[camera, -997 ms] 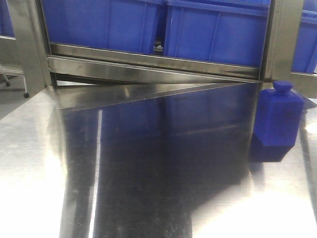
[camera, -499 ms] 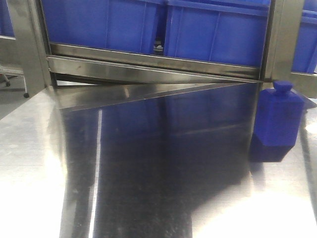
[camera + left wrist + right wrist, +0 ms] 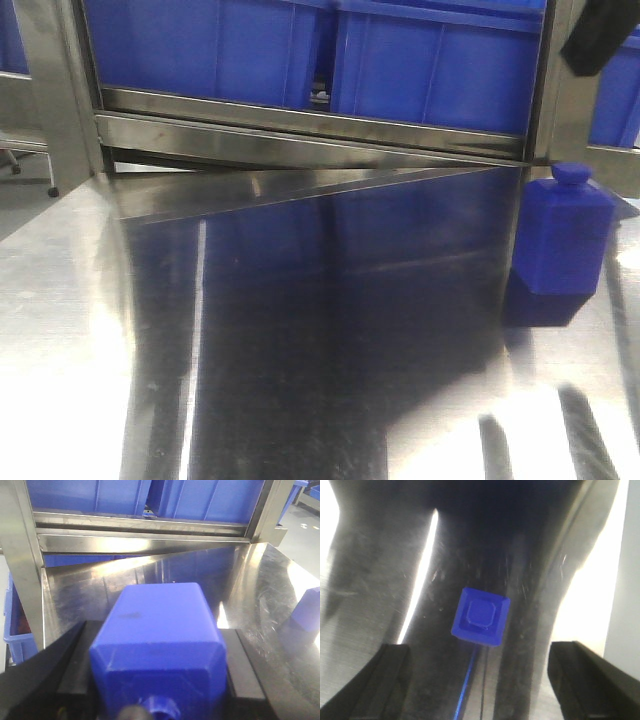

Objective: Pick and sort blue part to right shelf
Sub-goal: 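Lower the right gripper onto the other blue bottle and grasp it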

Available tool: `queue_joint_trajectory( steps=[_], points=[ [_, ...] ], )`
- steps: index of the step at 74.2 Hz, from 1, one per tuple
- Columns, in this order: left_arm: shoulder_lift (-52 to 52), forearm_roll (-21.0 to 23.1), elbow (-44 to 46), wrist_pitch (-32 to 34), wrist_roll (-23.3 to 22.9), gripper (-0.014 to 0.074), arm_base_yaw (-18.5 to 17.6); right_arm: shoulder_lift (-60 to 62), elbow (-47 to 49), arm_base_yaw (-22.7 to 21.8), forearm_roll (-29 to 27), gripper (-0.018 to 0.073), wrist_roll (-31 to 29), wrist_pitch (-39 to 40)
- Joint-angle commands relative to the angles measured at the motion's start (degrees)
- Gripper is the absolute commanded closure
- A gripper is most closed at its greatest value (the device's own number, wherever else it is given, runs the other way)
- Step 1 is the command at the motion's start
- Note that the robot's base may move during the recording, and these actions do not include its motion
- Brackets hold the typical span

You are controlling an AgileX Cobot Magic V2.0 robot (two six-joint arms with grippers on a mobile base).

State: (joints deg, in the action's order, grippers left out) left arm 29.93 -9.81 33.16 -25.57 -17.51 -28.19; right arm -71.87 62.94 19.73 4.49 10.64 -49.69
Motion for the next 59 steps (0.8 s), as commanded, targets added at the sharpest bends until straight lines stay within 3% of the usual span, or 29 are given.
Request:
queue_joint_trajectory(
  steps=[1,18,59],
  points=[
    [0.1,-0.5,1.7,5.3,-0.2,0.0260,-0.5,-4.7,6.7,-0.1,0.3,-0.0066,1.3,-3.2],
    [0.1,-0.5,1.7,5.1,-0.2,0.0260,-0.5,-14.9,11.6,-0.1,1.9,-0.0066,6.4,-6.7],
    [0.1,-0.7,1.7,3.7,-0.2,0.0260,-0.5,-27.1,11.5,-0.1,2.5,-0.0047,6.4,-3.5]
  ],
)
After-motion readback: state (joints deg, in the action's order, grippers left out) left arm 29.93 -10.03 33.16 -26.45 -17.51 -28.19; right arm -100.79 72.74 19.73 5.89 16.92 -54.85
